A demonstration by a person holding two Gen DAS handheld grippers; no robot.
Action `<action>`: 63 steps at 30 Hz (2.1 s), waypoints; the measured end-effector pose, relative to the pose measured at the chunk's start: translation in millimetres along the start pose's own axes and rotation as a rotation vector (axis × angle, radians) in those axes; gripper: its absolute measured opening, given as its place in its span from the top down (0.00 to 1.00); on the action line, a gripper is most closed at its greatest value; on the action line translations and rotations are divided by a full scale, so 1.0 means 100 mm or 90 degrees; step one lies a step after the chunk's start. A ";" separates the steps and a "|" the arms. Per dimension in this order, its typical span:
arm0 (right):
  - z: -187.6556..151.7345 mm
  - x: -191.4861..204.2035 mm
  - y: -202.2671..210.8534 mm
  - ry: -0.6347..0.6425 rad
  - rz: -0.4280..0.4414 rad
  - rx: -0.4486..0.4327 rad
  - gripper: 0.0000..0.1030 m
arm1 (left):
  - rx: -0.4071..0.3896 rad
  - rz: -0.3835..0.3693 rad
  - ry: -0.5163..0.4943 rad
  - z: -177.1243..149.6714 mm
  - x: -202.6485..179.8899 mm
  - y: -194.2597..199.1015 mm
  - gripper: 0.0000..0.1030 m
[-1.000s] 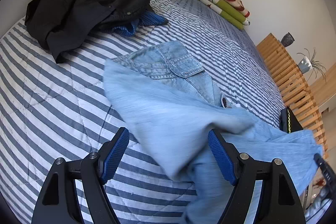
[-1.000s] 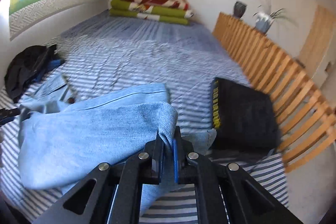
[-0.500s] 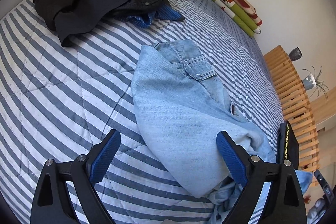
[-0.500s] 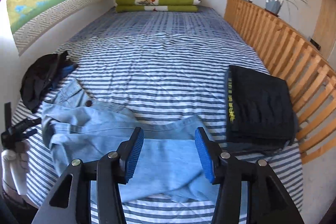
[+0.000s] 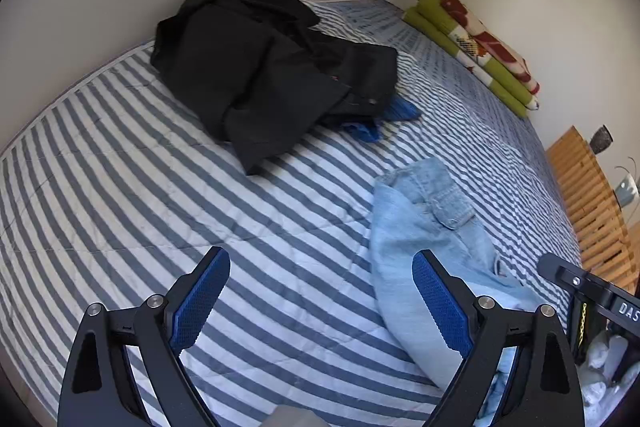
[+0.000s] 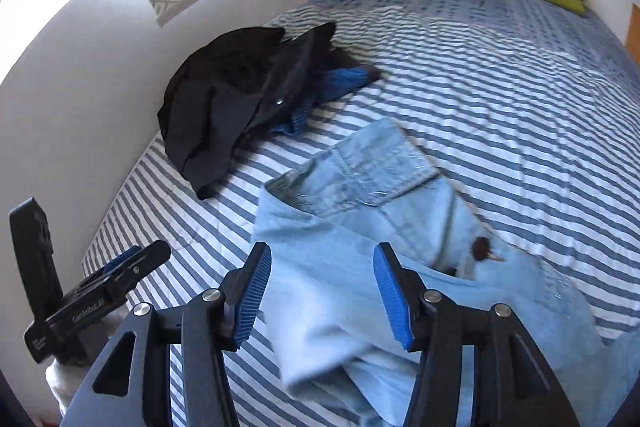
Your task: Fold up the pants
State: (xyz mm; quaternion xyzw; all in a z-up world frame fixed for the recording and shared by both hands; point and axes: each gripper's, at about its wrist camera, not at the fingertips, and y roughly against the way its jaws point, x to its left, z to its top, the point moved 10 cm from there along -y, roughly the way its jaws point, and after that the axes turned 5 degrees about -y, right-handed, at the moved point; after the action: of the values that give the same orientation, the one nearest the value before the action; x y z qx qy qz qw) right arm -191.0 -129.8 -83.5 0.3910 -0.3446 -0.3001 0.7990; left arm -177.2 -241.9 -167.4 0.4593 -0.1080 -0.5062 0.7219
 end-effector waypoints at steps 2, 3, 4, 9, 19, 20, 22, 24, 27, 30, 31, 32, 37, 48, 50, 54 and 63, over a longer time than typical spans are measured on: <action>0.03 0.19 -0.32 0.016 0.007 0.021 0.48 | 0.008 -0.004 0.025 0.04 0.25 0.02 0.08; 0.05 0.26 -0.47 0.023 0.000 0.028 0.48 | 0.007 -0.007 0.033 0.06 0.36 0.05 0.08; 0.06 0.31 -0.60 0.031 -0.010 0.034 0.48 | 0.001 -0.002 0.037 0.10 0.48 0.09 0.08; 0.06 0.41 -1.11 0.083 -0.076 0.060 0.48 | -0.030 0.012 0.080 0.21 1.02 0.29 0.08; -0.71 0.91 -0.50 0.087 0.052 0.066 0.96 | -0.018 -0.026 0.110 0.15 1.33 0.34 0.10; -0.88 1.03 -0.37 0.104 0.076 0.070 0.96 | -0.018 -0.026 0.099 0.13 1.28 0.35 0.10; -1.30 1.27 -0.16 0.146 0.118 0.097 0.96 | -0.013 -0.031 0.083 0.09 1.19 0.36 0.10; -1.73 1.44 -0.01 0.174 0.157 0.130 0.96 | -0.005 -0.048 0.075 0.04 1.09 0.36 0.10; -2.23 1.49 0.08 0.191 0.175 0.187 0.91 | 0.014 -0.087 0.065 -0.06 0.91 0.35 0.10; -2.34 1.30 0.13 0.191 0.141 0.205 0.89 | 0.045 -0.131 0.056 -0.22 0.70 0.27 0.10; -2.29 1.24 0.21 0.181 0.142 0.198 0.89 | 0.058 -0.141 0.050 -0.28 0.63 0.24 0.10; -2.21 1.17 0.31 0.171 0.145 0.186 0.87 | 0.071 -0.145 0.042 -0.34 0.57 0.20 0.10; -1.28 0.56 0.96 0.091 0.125 0.040 0.52 | 0.110 -0.130 -0.001 -0.54 0.33 0.00 0.09; -0.43 -1.97 0.35 -0.150 -0.116 0.064 0.37 | 0.173 -0.075 -0.047 -0.82 0.13 -0.41 0.08; -0.56 -2.09 0.19 -0.186 -0.088 0.112 0.37 | 0.175 -0.090 -0.055 -0.82 0.05 -0.43 0.08; -0.85 -2.08 0.06 -0.189 -0.082 0.152 0.40 | 0.169 -0.109 -0.072 -0.85 -0.12 -0.46 0.17; -0.29 -1.20 0.59 -0.044 -0.071 -0.011 1.00 | 0.127 -0.143 -0.047 -0.76 -0.17 -0.27 0.87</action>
State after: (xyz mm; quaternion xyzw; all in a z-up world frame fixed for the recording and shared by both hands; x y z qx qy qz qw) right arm -225.6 2.5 -85.5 0.3922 -0.3472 -0.3603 0.7719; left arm -155.1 -187.5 -224.5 0.5188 -0.1323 -0.5869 0.6073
